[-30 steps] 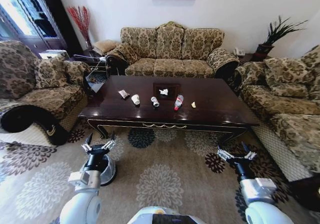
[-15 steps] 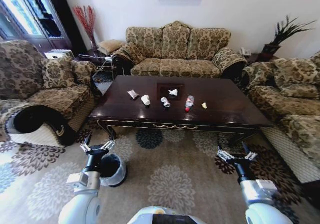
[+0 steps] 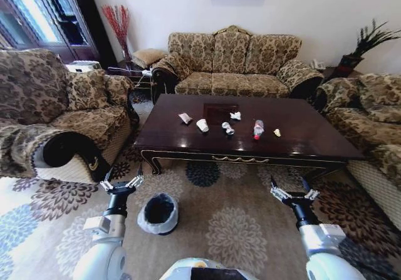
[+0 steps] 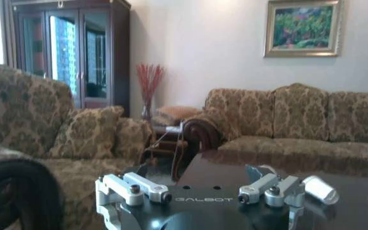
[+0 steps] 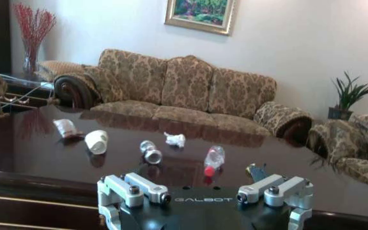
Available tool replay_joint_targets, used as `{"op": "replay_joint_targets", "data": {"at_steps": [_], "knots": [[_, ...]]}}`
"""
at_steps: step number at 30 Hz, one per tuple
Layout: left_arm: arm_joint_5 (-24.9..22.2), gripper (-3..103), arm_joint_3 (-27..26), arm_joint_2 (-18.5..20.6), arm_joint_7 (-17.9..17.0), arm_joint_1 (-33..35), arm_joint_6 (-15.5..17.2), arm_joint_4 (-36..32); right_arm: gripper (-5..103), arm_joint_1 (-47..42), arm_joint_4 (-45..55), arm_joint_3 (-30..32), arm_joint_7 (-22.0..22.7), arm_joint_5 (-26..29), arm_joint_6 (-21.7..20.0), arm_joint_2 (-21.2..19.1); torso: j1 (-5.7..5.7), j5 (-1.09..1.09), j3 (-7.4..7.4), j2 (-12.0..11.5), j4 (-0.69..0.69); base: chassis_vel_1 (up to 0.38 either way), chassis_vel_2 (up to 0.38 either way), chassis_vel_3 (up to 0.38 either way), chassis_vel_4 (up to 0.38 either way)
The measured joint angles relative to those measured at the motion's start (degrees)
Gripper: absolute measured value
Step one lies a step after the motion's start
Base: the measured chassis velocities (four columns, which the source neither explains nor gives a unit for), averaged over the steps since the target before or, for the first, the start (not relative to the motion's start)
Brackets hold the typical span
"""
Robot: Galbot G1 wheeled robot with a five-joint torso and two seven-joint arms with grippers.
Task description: Move to the front of the table and place the trash on the table into the trash bin.
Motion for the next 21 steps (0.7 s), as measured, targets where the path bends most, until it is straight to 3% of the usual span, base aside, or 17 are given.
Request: {"op": "replay_joint_targets", "data": {"at_steps": [8, 13, 21], "knots": [[-2.9, 100, 0.0, 2.7, -0.9, -2.5, 0.9, 9.1, 100, 0.2, -0.4, 0.7, 0.3, 1.5, -0.8, -0.2, 0.0, 0.06, 0.0, 0.0, 0.0, 0.012, 0.01, -0.004, -0.005], [-3.9, 100, 0.5, 4.3, -0.5, -6.5, 1.1, 18.6, 100, 0.3, -0.6, 1.0, 0.5, 1.7, -0.9, -0.3, -0.01, 0.04, 0.0, 0.0, 0.01, -0.023, -0.015, 0.006, 0.009], [0.8, 100, 2.2, 4.5, 0.5, -13.8, -0.2, 37.5, 100, 0.2, -0.2, 1.5, 1.3, 1.7, -1.2, -0.3, 0.0, 0.03, 0.01, 0.0, 0.01, 0.0, 0.0, 0.0, 0.0]]}}
